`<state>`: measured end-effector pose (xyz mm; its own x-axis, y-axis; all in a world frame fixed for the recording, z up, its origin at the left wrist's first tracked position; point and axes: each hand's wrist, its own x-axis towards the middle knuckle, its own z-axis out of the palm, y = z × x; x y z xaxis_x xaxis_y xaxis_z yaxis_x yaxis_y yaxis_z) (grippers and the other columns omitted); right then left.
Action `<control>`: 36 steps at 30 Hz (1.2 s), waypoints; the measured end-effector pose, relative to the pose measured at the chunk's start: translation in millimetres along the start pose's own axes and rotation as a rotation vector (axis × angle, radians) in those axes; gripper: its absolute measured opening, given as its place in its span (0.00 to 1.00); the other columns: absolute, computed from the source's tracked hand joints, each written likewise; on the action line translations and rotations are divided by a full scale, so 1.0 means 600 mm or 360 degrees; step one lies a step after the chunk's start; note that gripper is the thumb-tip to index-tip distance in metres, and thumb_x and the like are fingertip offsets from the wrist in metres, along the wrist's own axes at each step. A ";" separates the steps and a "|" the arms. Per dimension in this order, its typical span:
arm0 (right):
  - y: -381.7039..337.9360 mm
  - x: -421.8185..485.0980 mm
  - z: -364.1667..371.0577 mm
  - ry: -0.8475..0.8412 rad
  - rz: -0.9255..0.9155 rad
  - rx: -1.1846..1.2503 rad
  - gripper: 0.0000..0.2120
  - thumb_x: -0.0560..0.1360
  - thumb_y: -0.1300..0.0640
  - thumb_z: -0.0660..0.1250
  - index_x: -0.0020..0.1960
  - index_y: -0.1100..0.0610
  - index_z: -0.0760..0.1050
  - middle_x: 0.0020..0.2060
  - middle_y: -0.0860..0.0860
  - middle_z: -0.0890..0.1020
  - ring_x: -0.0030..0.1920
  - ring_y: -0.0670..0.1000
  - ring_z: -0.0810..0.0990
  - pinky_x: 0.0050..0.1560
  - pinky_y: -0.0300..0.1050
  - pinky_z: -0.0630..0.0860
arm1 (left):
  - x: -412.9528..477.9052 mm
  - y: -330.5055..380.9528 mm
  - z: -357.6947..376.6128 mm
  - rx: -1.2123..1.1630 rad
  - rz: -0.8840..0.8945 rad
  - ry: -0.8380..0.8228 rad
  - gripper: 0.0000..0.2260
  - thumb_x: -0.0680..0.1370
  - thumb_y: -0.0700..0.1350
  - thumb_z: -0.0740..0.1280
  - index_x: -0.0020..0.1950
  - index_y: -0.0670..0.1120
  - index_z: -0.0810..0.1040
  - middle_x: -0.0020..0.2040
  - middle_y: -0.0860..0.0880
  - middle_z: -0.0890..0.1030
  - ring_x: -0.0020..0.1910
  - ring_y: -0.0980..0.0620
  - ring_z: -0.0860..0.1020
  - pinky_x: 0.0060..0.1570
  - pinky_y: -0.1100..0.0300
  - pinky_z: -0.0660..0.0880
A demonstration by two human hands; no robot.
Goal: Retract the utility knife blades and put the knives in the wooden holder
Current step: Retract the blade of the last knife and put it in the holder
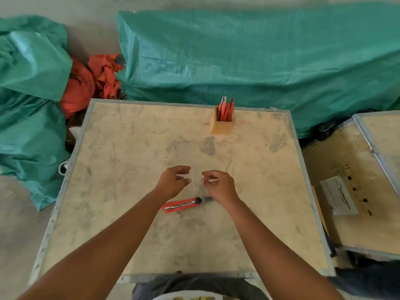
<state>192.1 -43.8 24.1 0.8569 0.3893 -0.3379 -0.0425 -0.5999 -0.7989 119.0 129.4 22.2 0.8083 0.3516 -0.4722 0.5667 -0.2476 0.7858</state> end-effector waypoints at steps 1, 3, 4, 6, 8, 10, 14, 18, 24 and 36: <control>0.008 -0.014 0.013 -0.0010 0.0030 -0.0013 0.09 0.75 0.62 0.72 0.55 0.55 0.85 0.49 0.47 0.86 0.48 0.44 0.83 0.56 0.39 0.81 | -0.011 -0.016 0.005 0.0069 0.0004 -0.0047 0.19 0.74 0.44 0.73 0.65 0.50 0.79 0.60 0.52 0.83 0.53 0.50 0.81 0.58 0.55 0.78; 0.025 -0.040 0.035 -0.0052 0.0098 -0.0082 0.10 0.75 0.64 0.70 0.55 0.56 0.86 0.51 0.50 0.87 0.48 0.43 0.82 0.54 0.31 0.79 | -0.032 -0.042 0.017 0.0217 0.0006 -0.0123 0.19 0.74 0.44 0.73 0.65 0.51 0.80 0.60 0.53 0.83 0.56 0.51 0.80 0.59 0.58 0.77; 0.032 -0.049 0.044 -0.0071 0.0142 -0.0112 0.11 0.75 0.65 0.70 0.55 0.57 0.85 0.52 0.51 0.87 0.49 0.44 0.82 0.51 0.24 0.76 | -0.039 -0.053 0.023 0.0269 0.0000 -0.0137 0.19 0.73 0.45 0.74 0.64 0.52 0.80 0.61 0.54 0.82 0.58 0.52 0.79 0.57 0.60 0.75; 0.047 -0.063 0.061 -0.0055 0.0223 -0.0121 0.12 0.75 0.64 0.71 0.58 0.58 0.84 0.54 0.53 0.87 0.52 0.47 0.83 0.50 0.21 0.71 | -0.052 -0.069 0.032 0.0355 -0.0029 -0.0142 0.21 0.72 0.48 0.75 0.64 0.52 0.80 0.60 0.54 0.80 0.60 0.52 0.78 0.55 0.60 0.75; 0.056 -0.074 0.075 -0.0001 0.0301 -0.0080 0.14 0.75 0.63 0.72 0.61 0.57 0.83 0.54 0.55 0.86 0.56 0.51 0.84 0.58 0.31 0.74 | -0.056 -0.086 0.034 0.0559 0.0058 -0.0168 0.22 0.72 0.45 0.74 0.65 0.51 0.80 0.63 0.51 0.80 0.62 0.49 0.78 0.59 0.58 0.75; 0.064 -0.080 0.090 0.0064 0.0371 -0.0008 0.16 0.75 0.62 0.72 0.62 0.57 0.82 0.55 0.56 0.86 0.56 0.53 0.84 0.63 0.45 0.78 | -0.058 -0.101 0.034 0.0661 0.0150 -0.0195 0.22 0.71 0.39 0.73 0.65 0.47 0.80 0.62 0.46 0.81 0.62 0.46 0.79 0.63 0.56 0.74; 0.093 -0.085 0.117 0.0152 0.0490 0.0195 0.14 0.72 0.63 0.74 0.57 0.53 0.84 0.49 0.54 0.88 0.50 0.53 0.87 0.58 0.56 0.83 | -0.068 -0.115 0.033 0.0526 0.0199 -0.0183 0.16 0.73 0.31 0.69 0.58 0.43 0.84 0.55 0.44 0.84 0.54 0.45 0.82 0.57 0.56 0.77; 0.087 -0.099 0.115 0.0244 0.0624 0.0593 0.10 0.75 0.66 0.73 0.55 0.57 0.83 0.50 0.59 0.86 0.48 0.56 0.88 0.50 0.57 0.85 | -0.075 -0.115 0.032 0.0311 0.0103 -0.0201 0.16 0.72 0.31 0.69 0.55 0.45 0.86 0.43 0.49 0.87 0.38 0.63 0.80 0.40 0.74 0.74; 0.079 -0.113 0.096 0.0413 0.0535 0.0792 0.11 0.75 0.66 0.73 0.53 0.54 0.84 0.48 0.59 0.85 0.51 0.59 0.86 0.49 0.56 0.86 | -0.090 -0.083 0.023 -0.0197 0.0010 -0.0455 0.22 0.71 0.32 0.74 0.42 0.63 0.86 0.37 0.60 0.86 0.38 0.64 0.83 0.40 0.69 0.80; -0.057 -0.085 -0.046 0.0203 0.0016 0.0831 0.12 0.76 0.69 0.71 0.58 0.60 0.83 0.54 0.57 0.84 0.46 0.52 0.88 0.48 0.41 0.85 | -0.136 0.022 0.017 -0.0488 0.0364 -0.0187 0.24 0.76 0.33 0.70 0.61 0.61 0.80 0.50 0.59 0.85 0.40 0.57 0.79 0.36 0.65 0.78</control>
<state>163.9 -62.5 82.3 0.9095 0.2777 -0.3094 -0.2728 -0.1630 -0.9482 62.4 88.1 66.9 0.9310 0.2083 -0.2998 0.3106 -0.0203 0.9503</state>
